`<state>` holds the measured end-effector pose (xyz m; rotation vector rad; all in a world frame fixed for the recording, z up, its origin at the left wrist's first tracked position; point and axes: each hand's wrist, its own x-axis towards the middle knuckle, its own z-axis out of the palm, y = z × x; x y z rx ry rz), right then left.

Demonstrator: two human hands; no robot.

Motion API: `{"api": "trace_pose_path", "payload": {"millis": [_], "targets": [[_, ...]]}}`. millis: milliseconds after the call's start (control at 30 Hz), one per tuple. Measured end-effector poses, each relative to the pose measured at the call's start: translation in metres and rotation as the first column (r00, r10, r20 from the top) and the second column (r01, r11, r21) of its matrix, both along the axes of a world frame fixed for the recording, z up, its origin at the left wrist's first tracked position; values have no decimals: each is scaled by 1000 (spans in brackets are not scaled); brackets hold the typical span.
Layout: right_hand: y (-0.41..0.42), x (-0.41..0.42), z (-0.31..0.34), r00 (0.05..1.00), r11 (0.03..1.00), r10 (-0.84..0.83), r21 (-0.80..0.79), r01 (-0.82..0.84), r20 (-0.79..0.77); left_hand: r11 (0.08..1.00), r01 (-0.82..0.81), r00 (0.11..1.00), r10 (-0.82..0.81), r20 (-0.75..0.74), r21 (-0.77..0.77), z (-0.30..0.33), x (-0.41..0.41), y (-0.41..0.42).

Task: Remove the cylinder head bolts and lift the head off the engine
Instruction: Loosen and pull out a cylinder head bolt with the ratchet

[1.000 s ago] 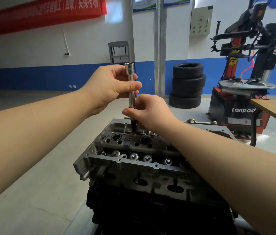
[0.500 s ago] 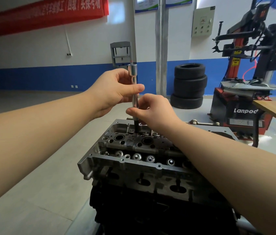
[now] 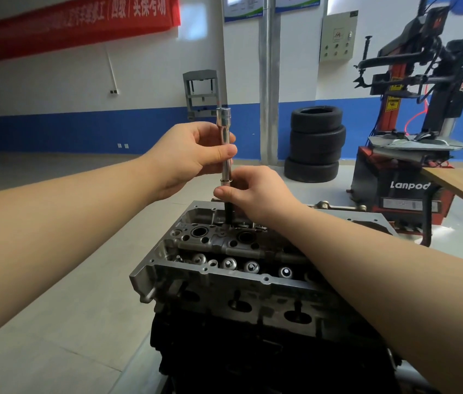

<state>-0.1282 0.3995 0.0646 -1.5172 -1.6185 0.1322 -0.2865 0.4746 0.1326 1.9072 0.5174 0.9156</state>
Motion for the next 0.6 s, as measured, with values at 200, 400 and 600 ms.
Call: {"api": "trace_pose_path", "payload": {"millis": [200,400,600], "targets": [[-2,-1,0,989,991,120,-50,-124,-89,1000,27,999,-28,26,2,0,-7,0],[0,-2,-1,999,999,-39,-7,39,-4,995,-68,998,67,18,75,-4,-4,-1],[-2,-1,0,992,993,94,-58,-99,-88,998,45,999,-44,30,-39,-6,-7,-1]]}}
